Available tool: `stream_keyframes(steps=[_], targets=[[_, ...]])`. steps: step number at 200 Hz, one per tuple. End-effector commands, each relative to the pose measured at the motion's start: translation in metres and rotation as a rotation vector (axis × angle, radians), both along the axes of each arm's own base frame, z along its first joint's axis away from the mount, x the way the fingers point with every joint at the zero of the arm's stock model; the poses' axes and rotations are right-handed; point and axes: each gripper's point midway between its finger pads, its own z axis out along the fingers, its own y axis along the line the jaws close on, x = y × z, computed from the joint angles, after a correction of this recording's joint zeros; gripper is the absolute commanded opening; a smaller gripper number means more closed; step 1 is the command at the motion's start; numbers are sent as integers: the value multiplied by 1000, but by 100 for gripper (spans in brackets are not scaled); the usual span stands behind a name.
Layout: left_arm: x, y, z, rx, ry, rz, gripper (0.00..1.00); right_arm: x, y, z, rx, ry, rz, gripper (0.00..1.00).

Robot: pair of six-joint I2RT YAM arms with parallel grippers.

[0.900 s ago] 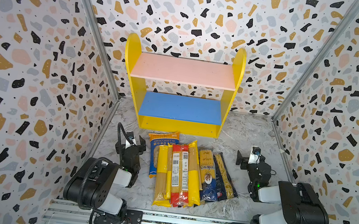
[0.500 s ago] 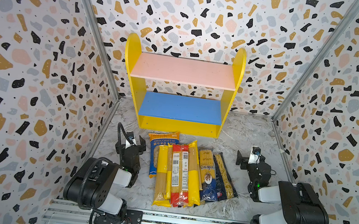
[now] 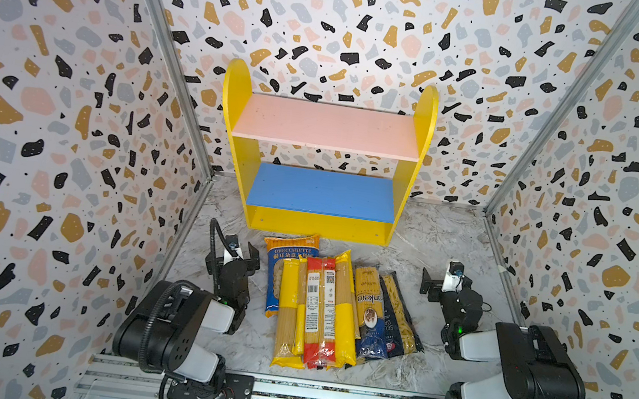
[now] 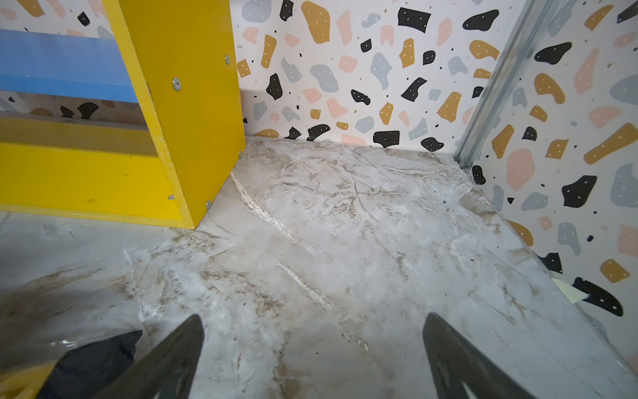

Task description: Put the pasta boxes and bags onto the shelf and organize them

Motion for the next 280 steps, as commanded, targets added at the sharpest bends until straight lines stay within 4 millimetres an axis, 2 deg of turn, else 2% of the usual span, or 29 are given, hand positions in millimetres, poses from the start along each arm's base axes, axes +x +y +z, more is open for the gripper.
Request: stream_keyframes(steps=[1,141,166,194,203,224,245,264,280], targets=[[2,1,14,-19,-61,7,99,5,1,9,0,-22,9,99],[7,5,13,-26,-50,5,100,5,1,8,1,-20,7,99],[6,5,13,-25,-51,3,100,2,-9,11,-6,-37,-91,99],[4,5,15,-23,-59,2,100,-10,-18,26,-17,-99,-188,99],[4,4,16,-24,-63,-4,100,-8,-20,31,-56,-80,-252,99],[3,2,18,-20,-67,-11,100,1,-5,47,-108,-37,-282,99],[10,-4,33,19,-47,8,100,3,7,62,-136,-26,-313,99],[20,-9,44,60,18,43,100,4,7,72,-127,1,-344,99],[20,-4,41,56,33,81,100,6,-1,75,-132,0,-385,99]])
